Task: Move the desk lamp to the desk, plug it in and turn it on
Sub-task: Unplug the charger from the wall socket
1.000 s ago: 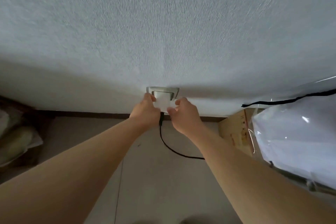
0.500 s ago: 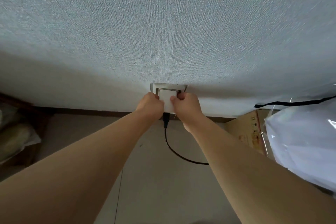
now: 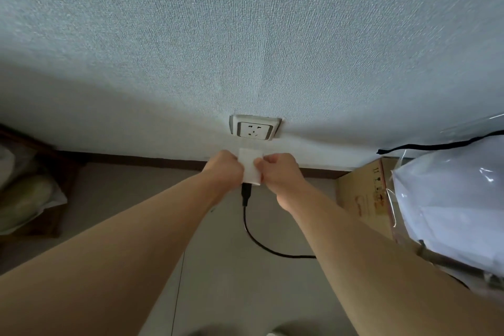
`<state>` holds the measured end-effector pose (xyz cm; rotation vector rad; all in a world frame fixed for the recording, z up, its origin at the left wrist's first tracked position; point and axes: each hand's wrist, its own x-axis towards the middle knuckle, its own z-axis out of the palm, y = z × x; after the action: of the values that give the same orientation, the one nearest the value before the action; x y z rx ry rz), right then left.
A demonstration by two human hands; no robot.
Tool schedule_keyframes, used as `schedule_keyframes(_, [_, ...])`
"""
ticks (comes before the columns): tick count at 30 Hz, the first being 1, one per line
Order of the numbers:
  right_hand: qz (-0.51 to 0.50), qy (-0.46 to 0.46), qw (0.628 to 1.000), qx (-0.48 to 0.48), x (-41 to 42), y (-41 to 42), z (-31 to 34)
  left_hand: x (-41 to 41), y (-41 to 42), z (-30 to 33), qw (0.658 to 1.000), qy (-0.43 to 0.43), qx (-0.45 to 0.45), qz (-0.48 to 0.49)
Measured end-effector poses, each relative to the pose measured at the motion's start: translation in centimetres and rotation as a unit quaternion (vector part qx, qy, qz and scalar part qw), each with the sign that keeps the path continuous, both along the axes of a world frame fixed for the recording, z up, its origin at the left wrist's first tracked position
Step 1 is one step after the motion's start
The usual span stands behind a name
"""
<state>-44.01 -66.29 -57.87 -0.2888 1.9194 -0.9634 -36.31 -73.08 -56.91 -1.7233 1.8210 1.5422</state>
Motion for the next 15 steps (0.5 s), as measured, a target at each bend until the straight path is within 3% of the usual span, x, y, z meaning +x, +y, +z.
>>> schedule_keyframes(4, [-0.023,0.013,0.999,-0.032,0.7,0.5,2.6,1.0,0.7,2.7,0.999,0.037,0.010,0.009])
schedule_keyframes(10, [-0.014,0.021,0.998,-0.062,0.8,1.3,10.0,2.0,0.8,9.9,0.975,0.159,0.131,0.088])
schedule_keyframes(15, [0.028,0.027,0.996,-0.081,1.1,2.1,17.9,3.1,1.3,17.6,0.963,0.200,0.143,0.108])
